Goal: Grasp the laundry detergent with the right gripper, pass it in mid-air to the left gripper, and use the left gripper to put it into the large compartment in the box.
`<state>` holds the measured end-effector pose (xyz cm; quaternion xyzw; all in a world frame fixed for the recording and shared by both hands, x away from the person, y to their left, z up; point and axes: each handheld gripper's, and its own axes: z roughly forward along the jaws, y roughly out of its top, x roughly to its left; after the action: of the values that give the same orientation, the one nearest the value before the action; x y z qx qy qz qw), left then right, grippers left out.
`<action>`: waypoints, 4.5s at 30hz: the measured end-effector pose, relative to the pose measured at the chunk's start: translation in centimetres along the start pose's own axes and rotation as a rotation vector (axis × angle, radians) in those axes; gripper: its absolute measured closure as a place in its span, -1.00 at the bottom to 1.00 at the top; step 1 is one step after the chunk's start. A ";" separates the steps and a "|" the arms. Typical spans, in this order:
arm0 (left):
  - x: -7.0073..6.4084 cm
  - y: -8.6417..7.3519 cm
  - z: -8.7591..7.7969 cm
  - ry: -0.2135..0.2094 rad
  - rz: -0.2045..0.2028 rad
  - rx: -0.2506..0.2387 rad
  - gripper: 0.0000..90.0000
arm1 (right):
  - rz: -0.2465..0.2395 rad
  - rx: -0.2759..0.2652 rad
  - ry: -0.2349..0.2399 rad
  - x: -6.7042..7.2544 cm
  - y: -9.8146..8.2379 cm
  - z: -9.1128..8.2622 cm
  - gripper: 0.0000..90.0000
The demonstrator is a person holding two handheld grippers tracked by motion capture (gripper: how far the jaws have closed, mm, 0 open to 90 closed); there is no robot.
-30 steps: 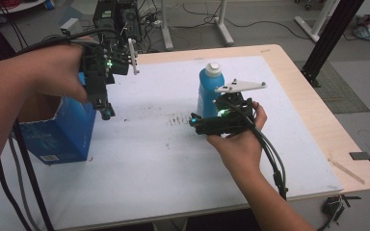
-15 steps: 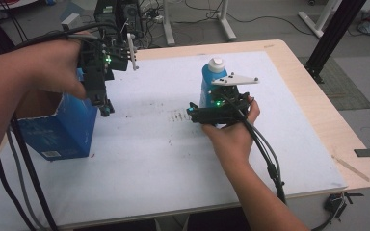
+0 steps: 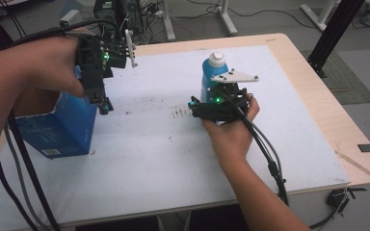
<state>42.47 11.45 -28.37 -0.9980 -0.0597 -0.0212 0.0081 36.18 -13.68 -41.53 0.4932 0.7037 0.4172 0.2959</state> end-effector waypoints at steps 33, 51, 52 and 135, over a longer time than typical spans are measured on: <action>0.0 0.1 0.2 -0.004 0.011 0.012 -0.96 | 0.016 -0.017 -0.045 0.0 -0.2 0.3 -0.38; 0.1 -0.1 0.4 -0.006 0.013 0.010 -0.96 | 0.024 -0.021 -0.111 0.6 -0.5 0.6 -0.21; 0.1 -0.1 0.4 -0.006 0.013 0.010 -0.96 | 0.024 -0.021 -0.111 0.6 -0.5 0.6 -0.21; -3.9 4.4 -2.9 -0.020 0.129 -0.072 -0.96 | -0.444 -0.033 0.836 2.3 3.5 -3.0 -0.01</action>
<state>39.06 6.54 -25.74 -0.9995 0.0053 -0.0127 -0.0273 34.47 -11.83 -36.97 0.1157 0.8441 0.5179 0.0769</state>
